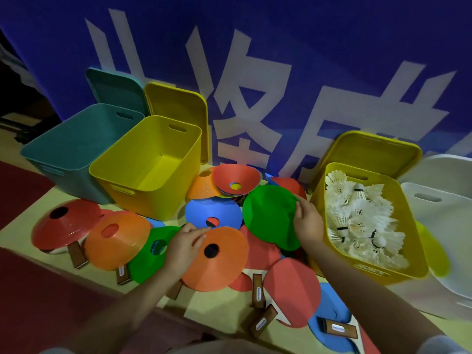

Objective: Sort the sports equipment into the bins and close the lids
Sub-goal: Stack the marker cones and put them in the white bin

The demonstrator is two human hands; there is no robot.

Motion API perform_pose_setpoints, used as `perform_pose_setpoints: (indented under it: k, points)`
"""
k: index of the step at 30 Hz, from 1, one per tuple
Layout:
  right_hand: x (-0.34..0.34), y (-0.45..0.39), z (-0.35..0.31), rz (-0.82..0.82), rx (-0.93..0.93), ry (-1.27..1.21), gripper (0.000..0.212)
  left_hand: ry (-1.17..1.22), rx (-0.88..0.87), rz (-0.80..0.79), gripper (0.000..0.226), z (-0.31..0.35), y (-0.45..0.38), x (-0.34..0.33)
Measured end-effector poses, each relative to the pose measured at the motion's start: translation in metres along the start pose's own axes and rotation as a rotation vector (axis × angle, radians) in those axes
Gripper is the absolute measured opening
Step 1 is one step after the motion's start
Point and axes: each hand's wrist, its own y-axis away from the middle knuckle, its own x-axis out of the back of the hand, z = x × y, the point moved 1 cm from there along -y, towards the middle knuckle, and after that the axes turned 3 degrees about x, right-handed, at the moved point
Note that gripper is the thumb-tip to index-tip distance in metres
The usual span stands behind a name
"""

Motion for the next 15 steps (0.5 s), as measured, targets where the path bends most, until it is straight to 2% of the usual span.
perform_pose_setpoints:
  k: [6,10,15]
  points:
    - [0.009,-0.001,-0.002,-0.009,-0.004,-0.039,0.025,0.045,0.032,0.004,0.021,-0.002,-0.024,0.007]
    - [0.009,0.0,-0.001,-0.029,-0.051,-0.036,0.023,0.084,0.006,0.064,0.02,0.006,-0.035,0.009]
    - [0.005,0.004,0.003,-0.054,-0.114,-0.033,0.024,-0.014,-0.021,-0.011,0.018,0.005,-0.036,0.001]
